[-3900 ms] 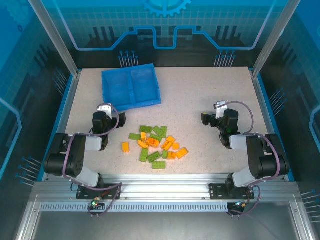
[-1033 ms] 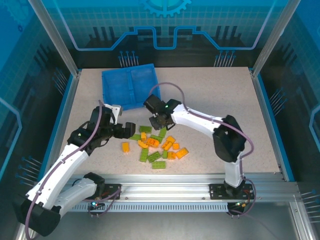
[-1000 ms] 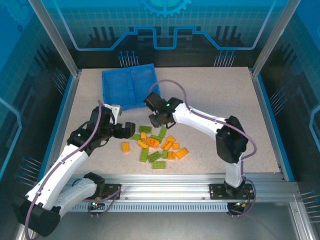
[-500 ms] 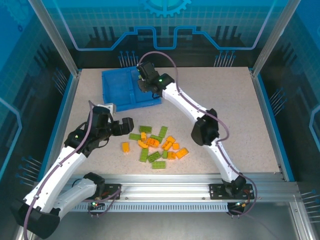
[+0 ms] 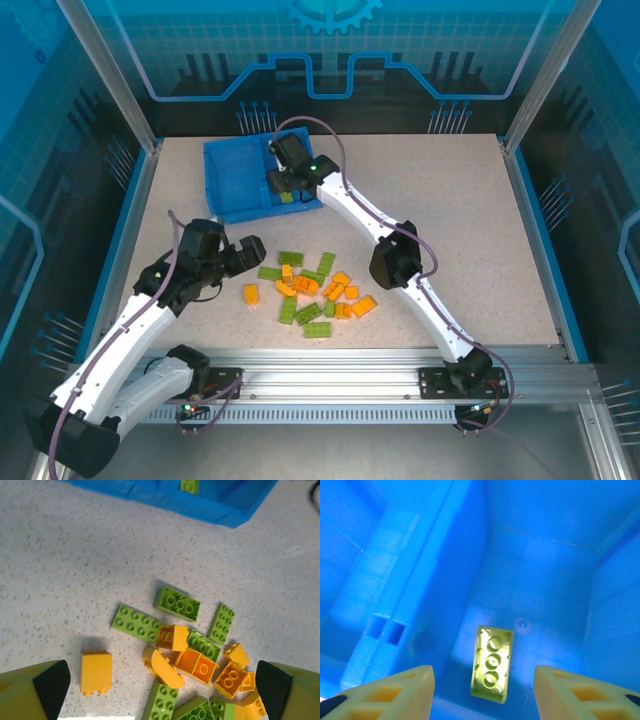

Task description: Sort the legos into containers by color

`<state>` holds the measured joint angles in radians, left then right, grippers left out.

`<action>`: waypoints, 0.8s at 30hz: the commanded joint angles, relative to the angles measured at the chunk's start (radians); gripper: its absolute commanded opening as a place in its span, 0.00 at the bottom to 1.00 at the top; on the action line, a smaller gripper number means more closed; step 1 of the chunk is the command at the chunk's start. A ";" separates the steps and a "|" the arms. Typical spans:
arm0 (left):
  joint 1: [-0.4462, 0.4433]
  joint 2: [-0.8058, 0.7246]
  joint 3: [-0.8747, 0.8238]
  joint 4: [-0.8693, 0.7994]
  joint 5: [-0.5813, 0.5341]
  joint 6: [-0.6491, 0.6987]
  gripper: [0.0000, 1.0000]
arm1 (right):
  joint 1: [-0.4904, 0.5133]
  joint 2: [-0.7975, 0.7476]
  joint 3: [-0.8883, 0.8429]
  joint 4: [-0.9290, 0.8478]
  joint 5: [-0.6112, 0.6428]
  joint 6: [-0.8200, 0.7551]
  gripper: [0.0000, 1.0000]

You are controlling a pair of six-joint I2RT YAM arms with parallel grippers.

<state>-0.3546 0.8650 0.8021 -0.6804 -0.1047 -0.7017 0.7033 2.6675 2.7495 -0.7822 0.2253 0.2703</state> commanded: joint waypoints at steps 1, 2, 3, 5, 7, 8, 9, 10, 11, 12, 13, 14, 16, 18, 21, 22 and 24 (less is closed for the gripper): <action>-0.003 0.012 -0.023 -0.037 -0.032 -0.158 0.99 | -0.009 -0.145 0.006 -0.041 -0.047 0.034 0.53; -0.003 0.017 -0.030 -0.039 -0.030 -0.172 0.99 | -0.008 -0.179 -0.006 -0.059 -0.064 0.036 0.53; -0.003 0.025 -0.039 -0.045 -0.032 -0.185 0.99 | -0.006 -0.222 -0.031 -0.082 -0.087 0.038 0.54; -0.003 0.046 -0.057 -0.067 -0.049 -0.212 0.99 | -0.005 -0.331 -0.126 -0.109 -0.143 0.043 0.57; -0.003 0.086 -0.076 -0.076 -0.055 -0.212 0.99 | -0.004 -0.499 -0.301 -0.106 -0.218 0.041 0.62; -0.003 0.108 -0.082 -0.074 -0.048 -0.206 0.99 | -0.004 -0.572 -0.386 -0.099 -0.251 0.043 0.64; -0.003 0.137 -0.090 -0.069 -0.037 -0.193 0.99 | -0.005 -0.655 -0.496 -0.086 -0.294 0.041 0.66; -0.003 0.163 -0.091 -0.068 -0.024 -0.181 0.99 | -0.005 -0.734 -0.606 -0.074 -0.329 0.041 0.68; -0.004 0.194 -0.094 -0.069 -0.014 -0.170 0.99 | -0.003 -0.819 -0.713 -0.057 -0.366 0.042 0.69; -0.006 0.226 -0.093 -0.075 -0.010 -0.164 0.99 | -0.001 -0.901 -0.821 -0.043 -0.390 0.047 0.71; -0.009 0.253 -0.096 -0.075 -0.008 -0.161 0.99 | 0.000 -0.981 -0.921 -0.029 -0.406 0.059 0.72; -0.011 0.282 -0.102 -0.068 -0.002 -0.151 0.99 | 0.001 -1.054 -1.014 -0.019 -0.411 0.076 0.73; -0.016 0.335 -0.105 -0.044 0.004 -0.130 0.97 | 0.004 -1.178 -1.170 -0.003 -0.408 0.122 0.76; -0.020 0.389 -0.100 -0.008 0.013 -0.110 0.91 | 0.007 -1.284 -1.305 0.011 -0.396 0.176 0.80; -0.032 0.458 -0.090 0.040 0.039 -0.097 0.82 | 0.013 -1.389 -1.445 0.025 -0.382 0.243 0.90; -0.034 0.479 -0.090 0.050 0.044 -0.099 0.78 | 0.015 -1.410 -1.474 0.027 -0.383 0.260 0.92; -0.039 0.518 -0.087 0.062 0.049 -0.105 0.68 | 0.019 -1.441 -1.517 0.025 -0.388 0.290 0.96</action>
<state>-0.3820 1.3437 0.7113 -0.6529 -0.0910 -0.8135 0.7090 1.2675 1.2789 -0.7708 -0.1406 0.4755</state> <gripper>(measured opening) 0.709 0.944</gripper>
